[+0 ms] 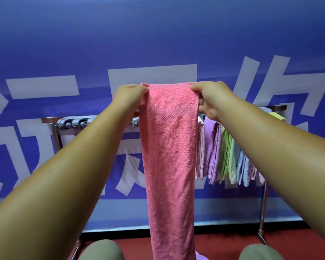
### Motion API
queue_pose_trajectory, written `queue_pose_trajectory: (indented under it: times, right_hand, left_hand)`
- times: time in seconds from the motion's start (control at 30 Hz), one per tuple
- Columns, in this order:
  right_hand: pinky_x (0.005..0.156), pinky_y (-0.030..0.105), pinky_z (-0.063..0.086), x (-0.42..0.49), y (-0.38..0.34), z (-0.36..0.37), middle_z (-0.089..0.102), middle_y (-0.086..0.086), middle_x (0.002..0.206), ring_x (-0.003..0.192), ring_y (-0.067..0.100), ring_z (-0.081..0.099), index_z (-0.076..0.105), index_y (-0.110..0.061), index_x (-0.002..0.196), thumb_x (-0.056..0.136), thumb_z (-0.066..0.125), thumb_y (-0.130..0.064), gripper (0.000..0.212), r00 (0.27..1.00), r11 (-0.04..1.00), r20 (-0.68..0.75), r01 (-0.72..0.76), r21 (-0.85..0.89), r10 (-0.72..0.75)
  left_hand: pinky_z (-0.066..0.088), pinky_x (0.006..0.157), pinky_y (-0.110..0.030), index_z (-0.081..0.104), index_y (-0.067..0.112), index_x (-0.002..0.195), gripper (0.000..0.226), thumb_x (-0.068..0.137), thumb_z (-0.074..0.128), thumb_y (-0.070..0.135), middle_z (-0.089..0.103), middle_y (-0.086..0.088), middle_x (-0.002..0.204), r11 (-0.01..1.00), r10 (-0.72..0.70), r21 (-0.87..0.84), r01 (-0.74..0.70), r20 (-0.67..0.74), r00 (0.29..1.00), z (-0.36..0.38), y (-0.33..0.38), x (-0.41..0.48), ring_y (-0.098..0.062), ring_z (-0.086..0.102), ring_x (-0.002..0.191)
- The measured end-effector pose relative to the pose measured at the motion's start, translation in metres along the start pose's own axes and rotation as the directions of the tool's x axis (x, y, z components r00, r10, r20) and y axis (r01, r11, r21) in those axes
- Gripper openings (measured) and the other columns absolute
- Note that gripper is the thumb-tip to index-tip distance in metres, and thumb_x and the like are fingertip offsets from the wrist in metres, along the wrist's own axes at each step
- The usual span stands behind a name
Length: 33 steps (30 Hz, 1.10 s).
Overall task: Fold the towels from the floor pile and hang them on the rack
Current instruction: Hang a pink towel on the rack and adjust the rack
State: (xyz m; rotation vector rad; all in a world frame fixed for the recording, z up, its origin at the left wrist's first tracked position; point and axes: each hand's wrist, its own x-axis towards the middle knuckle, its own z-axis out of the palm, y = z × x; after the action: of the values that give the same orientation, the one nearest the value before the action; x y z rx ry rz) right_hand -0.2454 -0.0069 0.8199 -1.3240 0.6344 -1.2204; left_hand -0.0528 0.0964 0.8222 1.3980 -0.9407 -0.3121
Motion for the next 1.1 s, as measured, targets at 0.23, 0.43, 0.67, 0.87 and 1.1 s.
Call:
queue_pose_trajectory:
  times: [0.23, 0.43, 0.67, 0.87, 1.1]
  right_hand:
    - [0.053, 0.031, 0.062, 0.000, 0.013, 0.009, 0.070, 0.005, 0.071, 0.053, 0.015, 0.071, 0.066, -0.005, 0.102, 0.100, 0.060, -0.004, 0.006, 0.993, 0.993, 0.004, -0.117, 0.019, 0.117]
    - [0.071, 0.041, 0.067, -0.002, 0.023, 0.017, 0.078, 0.012, 0.092, 0.076, 0.024, 0.078, 0.071, 0.001, 0.111, 0.093, 0.069, -0.001, 0.018, 0.995, 0.995, -0.015, -0.096, 0.023, 0.096]
    - [0.077, 0.053, 0.066, -0.015, 0.026, 0.032, 0.080, 0.019, 0.095, 0.090, 0.033, 0.080, 0.078, -0.002, 0.102, 0.085, 0.074, 0.000, 0.018, 0.997, 1.000, -0.073, -0.013, -0.028, 0.011]
    - [0.075, 0.060, 0.065, -0.023, 0.030, 0.040, 0.080, 0.014, 0.082, 0.090, 0.039, 0.078, 0.082, -0.010, 0.079, 0.069, 0.077, -0.011, 0.011, 0.995, 0.992, -0.083, 0.051, -0.119, -0.061]
    - [0.079, 0.049, 0.066, -0.017, 0.039, 0.036, 0.080, -0.003, 0.076, 0.079, 0.027, 0.079, 0.085, -0.033, 0.080, 0.062, 0.085, -0.037, 0.019, 0.983, 0.957, -0.082, 0.139, -0.253, -0.165]
  left_hand:
    - [0.065, 0.058, -0.042, 0.070, 0.015, 0.086, 0.012, 0.094, 0.065, 0.021, 0.060, -0.013, 0.078, 0.995, 0.003, 0.103, 0.004, -0.072, 0.997, -0.003, -0.010, 0.002, -0.027, 0.063, 0.069]
    - [0.060, 0.043, -0.034, 0.066, 0.007, 0.071, 0.027, 0.090, 0.058, 0.023, 0.055, -0.008, 0.062, 0.938, 0.180, 0.322, -0.124, -0.149, 0.972, 0.005, -0.013, -0.012, -0.027, 0.059, 0.051]
    - [0.044, 0.036, -0.026, 0.064, -0.002, 0.076, 0.037, 0.097, 0.055, 0.027, 0.063, -0.019, 0.065, 0.900, 0.272, 0.376, -0.221, -0.086, 0.958, 0.026, -0.014, -0.023, -0.033, 0.062, 0.054]
    - [0.066, 0.063, -0.052, 0.068, 0.004, 0.076, 0.038, 0.090, 0.052, 0.035, 0.073, -0.016, 0.069, 0.915, 0.266, 0.323, -0.243, -0.030, 0.964, 0.041, -0.016, -0.032, -0.037, 0.075, 0.067]
    - [0.066, 0.070, -0.058, 0.070, 0.005, 0.073, 0.026, 0.075, 0.046, 0.015, 0.073, -0.023, 0.072, 0.923, 0.227, 0.304, -0.237, 0.069, 0.972, 0.058, -0.013, -0.040, -0.043, 0.077, 0.074]
